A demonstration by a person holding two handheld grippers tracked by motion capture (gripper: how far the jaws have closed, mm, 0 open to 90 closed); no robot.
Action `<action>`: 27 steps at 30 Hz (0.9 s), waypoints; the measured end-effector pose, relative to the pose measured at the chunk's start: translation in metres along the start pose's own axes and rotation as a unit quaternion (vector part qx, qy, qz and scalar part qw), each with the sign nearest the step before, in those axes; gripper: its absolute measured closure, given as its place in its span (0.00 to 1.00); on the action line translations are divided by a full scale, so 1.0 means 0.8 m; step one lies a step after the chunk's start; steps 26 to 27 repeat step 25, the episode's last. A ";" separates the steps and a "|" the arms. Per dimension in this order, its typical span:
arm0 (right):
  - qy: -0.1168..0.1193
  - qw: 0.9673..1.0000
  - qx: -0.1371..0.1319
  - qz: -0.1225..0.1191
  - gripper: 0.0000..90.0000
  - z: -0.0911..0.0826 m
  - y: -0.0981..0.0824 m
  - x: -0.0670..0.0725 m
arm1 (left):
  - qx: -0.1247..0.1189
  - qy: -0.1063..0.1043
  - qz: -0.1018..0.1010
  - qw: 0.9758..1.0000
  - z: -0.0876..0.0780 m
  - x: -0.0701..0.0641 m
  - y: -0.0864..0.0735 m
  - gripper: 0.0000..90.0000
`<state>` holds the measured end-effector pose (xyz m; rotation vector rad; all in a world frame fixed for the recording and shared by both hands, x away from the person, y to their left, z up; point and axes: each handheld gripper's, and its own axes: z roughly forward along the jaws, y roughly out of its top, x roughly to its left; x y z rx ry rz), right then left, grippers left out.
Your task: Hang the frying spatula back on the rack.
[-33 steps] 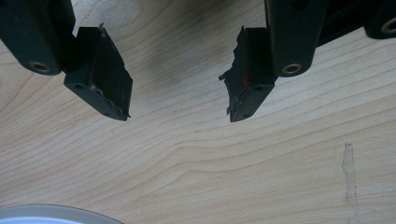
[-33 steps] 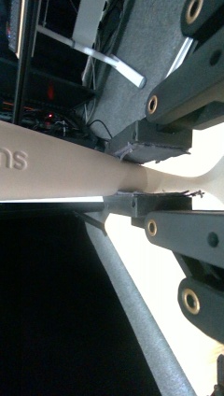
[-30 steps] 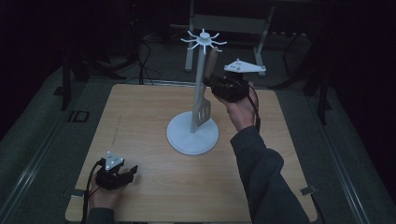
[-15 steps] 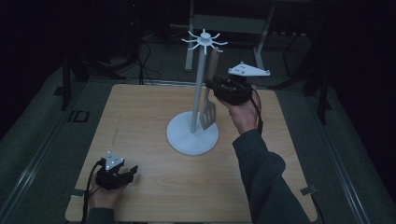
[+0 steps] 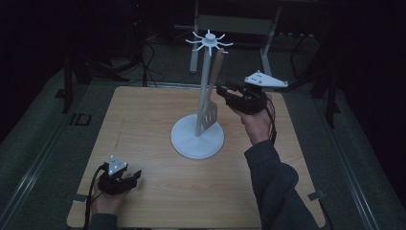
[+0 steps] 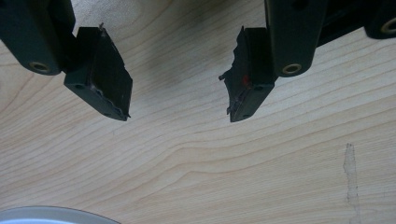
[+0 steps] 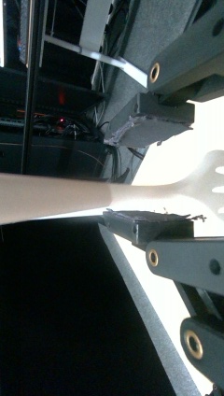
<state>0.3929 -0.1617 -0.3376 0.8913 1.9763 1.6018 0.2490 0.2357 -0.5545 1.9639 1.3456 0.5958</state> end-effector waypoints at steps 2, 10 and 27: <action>-0.004 1.000 -0.001 0.002 0.61 -0.004 -0.003 -0.002 | 0.000 0.000 -0.001 1.000 0.000 0.000 0.000 0.45; -0.010 1.000 0.002 0.012 0.59 -0.011 -0.022 -0.011 | 0.000 0.000 0.000 1.000 0.000 0.000 0.000 0.45; -0.068 0.997 0.049 -0.005 0.57 -0.021 -0.073 -0.035 | 0.000 -0.001 -0.001 1.000 0.000 0.000 0.000 0.45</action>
